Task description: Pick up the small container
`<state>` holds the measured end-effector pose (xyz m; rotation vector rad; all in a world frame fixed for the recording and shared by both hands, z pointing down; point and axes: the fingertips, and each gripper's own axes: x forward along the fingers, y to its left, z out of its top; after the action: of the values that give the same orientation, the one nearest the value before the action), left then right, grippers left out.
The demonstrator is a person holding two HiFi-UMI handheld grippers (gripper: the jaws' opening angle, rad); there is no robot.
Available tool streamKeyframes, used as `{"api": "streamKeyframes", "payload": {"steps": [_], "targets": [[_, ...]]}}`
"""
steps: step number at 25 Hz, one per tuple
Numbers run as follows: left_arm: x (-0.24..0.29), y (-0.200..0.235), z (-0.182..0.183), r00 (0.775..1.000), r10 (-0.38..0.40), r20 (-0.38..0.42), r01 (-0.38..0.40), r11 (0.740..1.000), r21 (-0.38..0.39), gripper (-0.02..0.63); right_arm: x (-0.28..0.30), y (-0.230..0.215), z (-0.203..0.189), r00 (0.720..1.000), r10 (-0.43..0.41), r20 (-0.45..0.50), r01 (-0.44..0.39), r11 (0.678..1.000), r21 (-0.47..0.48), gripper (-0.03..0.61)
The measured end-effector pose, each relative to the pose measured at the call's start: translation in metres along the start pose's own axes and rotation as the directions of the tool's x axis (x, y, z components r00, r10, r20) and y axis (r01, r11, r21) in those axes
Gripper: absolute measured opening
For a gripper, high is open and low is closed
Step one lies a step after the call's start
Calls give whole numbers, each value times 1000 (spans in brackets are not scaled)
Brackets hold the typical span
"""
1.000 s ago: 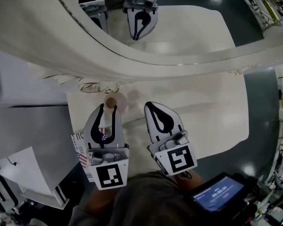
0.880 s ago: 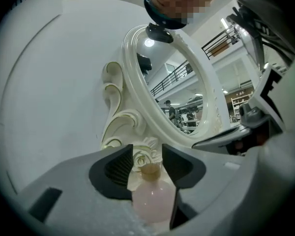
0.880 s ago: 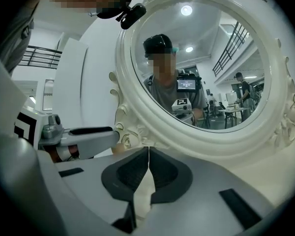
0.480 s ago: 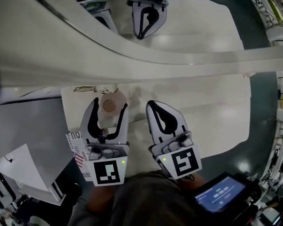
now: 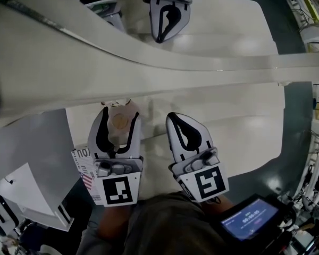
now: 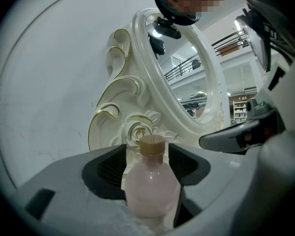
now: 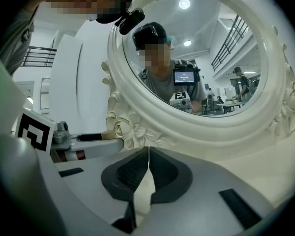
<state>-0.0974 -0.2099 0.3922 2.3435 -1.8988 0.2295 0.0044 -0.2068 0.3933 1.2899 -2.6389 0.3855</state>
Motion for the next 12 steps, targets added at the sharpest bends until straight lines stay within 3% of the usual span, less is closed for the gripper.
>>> {"api": "streamKeyframes", "payload": {"steps": [12], "targets": [[2, -1, -2, 1000, -27, 1, 27, 999, -44, 248, 0, -1, -1, 1000, -13, -9, 13, 1000, 13, 15]]}}
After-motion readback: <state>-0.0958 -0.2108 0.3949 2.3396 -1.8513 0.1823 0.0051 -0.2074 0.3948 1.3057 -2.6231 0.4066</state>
